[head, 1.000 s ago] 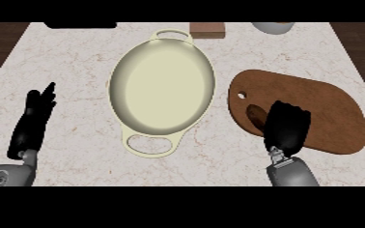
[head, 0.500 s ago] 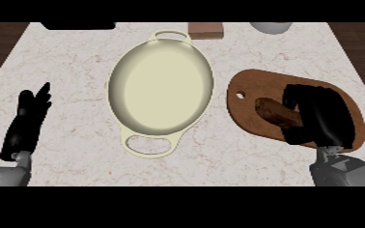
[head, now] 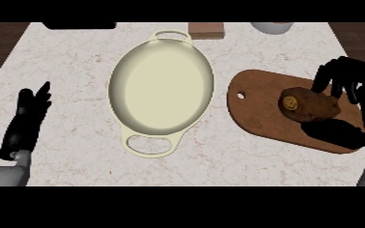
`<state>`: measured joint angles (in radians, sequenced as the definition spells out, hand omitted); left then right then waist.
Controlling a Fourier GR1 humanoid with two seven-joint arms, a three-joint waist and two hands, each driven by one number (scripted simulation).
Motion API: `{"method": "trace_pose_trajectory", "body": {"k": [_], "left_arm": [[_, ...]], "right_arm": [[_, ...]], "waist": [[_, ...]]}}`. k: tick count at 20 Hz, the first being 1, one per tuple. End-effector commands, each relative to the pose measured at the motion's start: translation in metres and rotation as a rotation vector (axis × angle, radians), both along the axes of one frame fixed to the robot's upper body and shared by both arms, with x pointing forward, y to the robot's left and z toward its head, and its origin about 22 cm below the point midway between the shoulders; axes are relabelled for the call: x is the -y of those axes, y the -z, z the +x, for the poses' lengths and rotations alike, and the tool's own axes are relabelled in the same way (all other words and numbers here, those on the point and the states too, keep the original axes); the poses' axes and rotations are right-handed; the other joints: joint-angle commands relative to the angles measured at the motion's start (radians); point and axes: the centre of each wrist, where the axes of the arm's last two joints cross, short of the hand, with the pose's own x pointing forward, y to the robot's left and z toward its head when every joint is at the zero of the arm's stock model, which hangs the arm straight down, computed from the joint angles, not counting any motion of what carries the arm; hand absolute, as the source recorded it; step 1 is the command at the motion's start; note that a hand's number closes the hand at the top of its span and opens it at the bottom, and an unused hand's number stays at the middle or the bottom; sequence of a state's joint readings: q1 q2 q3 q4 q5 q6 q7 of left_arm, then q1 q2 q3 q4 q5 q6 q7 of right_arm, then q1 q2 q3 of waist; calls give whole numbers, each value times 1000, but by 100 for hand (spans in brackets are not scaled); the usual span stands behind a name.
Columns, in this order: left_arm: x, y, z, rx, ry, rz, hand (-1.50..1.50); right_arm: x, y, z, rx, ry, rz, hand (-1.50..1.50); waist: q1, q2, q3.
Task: Pick the sweet potato from the cutting board and place it in the pot
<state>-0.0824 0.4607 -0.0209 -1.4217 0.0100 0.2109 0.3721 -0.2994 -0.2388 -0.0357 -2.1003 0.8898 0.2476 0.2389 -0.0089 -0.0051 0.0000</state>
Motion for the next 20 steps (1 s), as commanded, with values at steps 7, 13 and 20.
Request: {"method": "trace_pose_trajectory", "body": {"k": [7, 13, 20], "left_arm": [[6, 4, -11, 7, 2, 34, 0], [11, -4, 4, 5, 8, 4, 0], [13, -6, 6, 14, 23, 9, 0]], "right_arm": [[-69, -76, -8, 5, -123, 24, 150], [-122, -114, 19, -99, -149, 25, 150], [-181, -107, 59, -200, -158, 13, 150]], "waist": [[20, 3, -1], [19, 3, -1], [24, 6, -1]]}}
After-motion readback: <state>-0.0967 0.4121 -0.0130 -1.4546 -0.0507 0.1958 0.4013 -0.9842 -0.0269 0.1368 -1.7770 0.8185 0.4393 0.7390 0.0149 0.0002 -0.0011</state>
